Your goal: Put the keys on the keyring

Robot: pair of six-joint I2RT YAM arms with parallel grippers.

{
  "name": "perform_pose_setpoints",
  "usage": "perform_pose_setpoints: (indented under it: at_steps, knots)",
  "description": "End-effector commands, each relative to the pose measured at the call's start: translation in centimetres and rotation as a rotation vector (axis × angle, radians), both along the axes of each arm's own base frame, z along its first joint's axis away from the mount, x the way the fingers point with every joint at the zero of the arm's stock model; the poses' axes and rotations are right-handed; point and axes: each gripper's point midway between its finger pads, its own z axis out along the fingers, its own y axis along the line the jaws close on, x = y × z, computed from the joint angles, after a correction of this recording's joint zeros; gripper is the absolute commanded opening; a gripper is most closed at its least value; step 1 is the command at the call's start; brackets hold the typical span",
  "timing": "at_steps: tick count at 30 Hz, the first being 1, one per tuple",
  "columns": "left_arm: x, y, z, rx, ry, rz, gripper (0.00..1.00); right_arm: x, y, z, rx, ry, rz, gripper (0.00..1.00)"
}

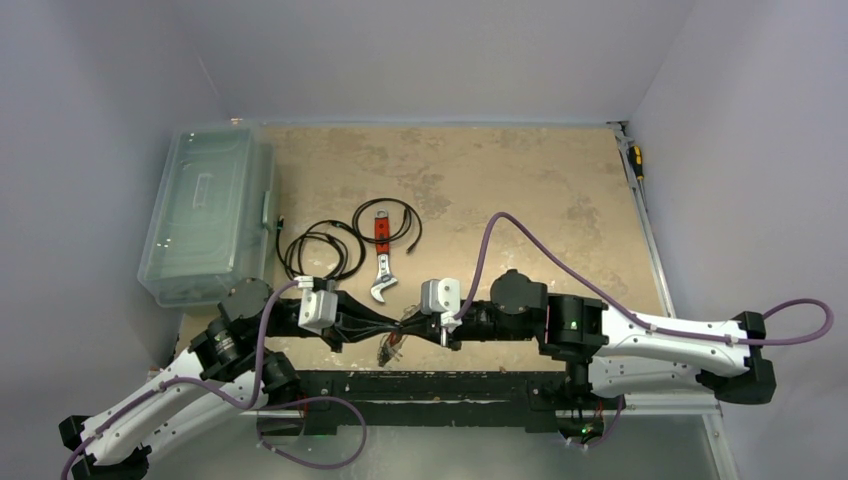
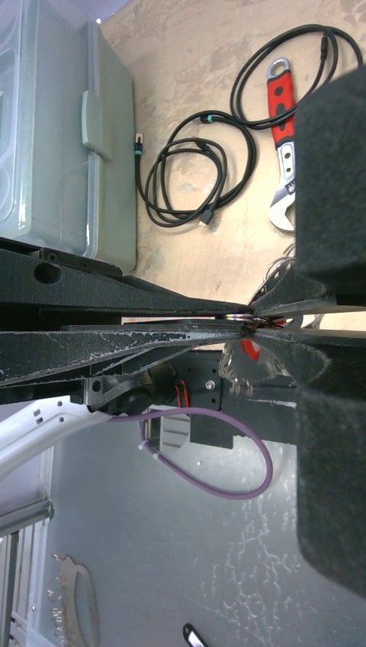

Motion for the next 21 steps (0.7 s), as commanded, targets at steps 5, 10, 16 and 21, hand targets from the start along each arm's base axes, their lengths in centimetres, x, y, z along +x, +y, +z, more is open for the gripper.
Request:
perform_pose_setpoints:
  at_steps: [5,10,16,21]
  knots:
    - [0.0,0.1,1.3,-0.042,-0.033,0.004,0.00,-0.8,0.5,3.8,0.093,-0.052,0.067,0.00]
    - [-0.2,0.2,1.1,-0.038,-0.051,-0.005,0.06,-0.9,0.3,3.6,0.029,-0.074,0.087,0.00]
    - [-0.2,0.3,1.2,-0.035,-0.056,-0.005,0.30,-0.7,-0.1,4.1,-0.053,-0.098,0.094,0.00]
    - [0.1,0.7,1.7,-0.017,-0.066,0.022,0.39,-0.5,-0.8,3.5,-0.157,-0.101,0.099,0.00]
